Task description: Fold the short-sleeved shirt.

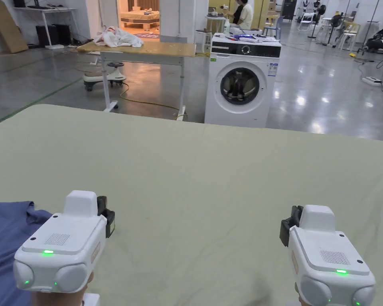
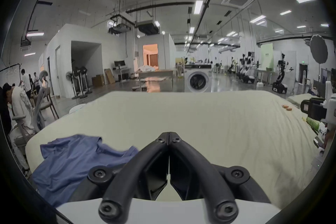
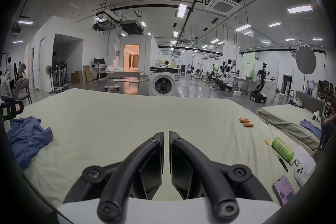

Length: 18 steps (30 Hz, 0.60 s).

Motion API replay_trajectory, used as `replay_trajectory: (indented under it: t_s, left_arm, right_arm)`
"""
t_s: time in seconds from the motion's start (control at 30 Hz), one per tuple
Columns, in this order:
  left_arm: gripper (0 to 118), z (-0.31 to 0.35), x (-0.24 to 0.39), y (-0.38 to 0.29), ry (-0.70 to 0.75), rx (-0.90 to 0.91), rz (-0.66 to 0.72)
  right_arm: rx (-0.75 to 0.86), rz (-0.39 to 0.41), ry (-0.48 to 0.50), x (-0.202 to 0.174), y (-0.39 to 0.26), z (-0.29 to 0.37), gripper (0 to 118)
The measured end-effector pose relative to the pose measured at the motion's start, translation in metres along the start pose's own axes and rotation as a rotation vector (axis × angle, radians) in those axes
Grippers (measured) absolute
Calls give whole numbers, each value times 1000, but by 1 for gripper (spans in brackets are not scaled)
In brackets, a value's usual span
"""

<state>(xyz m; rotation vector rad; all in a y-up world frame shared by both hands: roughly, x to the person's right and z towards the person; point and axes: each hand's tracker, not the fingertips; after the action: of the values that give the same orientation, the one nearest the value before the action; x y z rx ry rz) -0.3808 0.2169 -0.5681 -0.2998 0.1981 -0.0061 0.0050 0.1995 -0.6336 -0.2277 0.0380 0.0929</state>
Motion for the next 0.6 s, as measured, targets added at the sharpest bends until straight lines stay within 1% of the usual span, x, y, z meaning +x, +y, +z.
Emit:
replay_trajectory:
  t_s: [0.07, 0.13, 0.17, 0.23, 0.3, 0.37, 0.47, 0.5, 0.53, 0.57, 0.6]
  left_arm:
    - [0, 0, -27, -6, -19, -113, 12]
    - [0, 4, -54, -11, -2, -190, 5]
    - [0, 6, -67, -15, 22, -211, -16]
    - [0, 10, -97, -20, 84, -250, -47]
    - [0, 9, -131, -24, 132, -294, -14]
    - [0, 4, -167, -27, 159, -388, 21]
    - [1, -7, -217, -38, 140, -497, 98]
    - [5, -6, -226, -38, 152, -532, 112]
    - [12, -9, -236, -41, 153, -552, 125]
    - [28, -12, -244, -45, 153, -561, 125]
    - [48, -16, -250, -49, 146, -587, 120]
  right_arm:
    - [-6, 19, 19, -7, 0, 2, 5]
    - [2, 63, 31, -15, -3, 3, 5]
    - [2, 84, 39, -19, -4, 4, 5]
    - [0, 97, 54, -25, -6, 3, 5]
    - [-11, 93, 67, -29, -8, 2, 5]
    - [-21, 93, 79, -33, -11, 1, 5]
    - [-30, 106, 91, -38, -14, 0, 5]
    - [-35, 112, 95, -39, -15, -1, 5]
    - [-40, 117, 98, -41, -16, -2, 5]
    - [-45, 121, 99, -42, -16, -3, 5]
    - [-51, 123, 100, -42, -17, -3, 5]
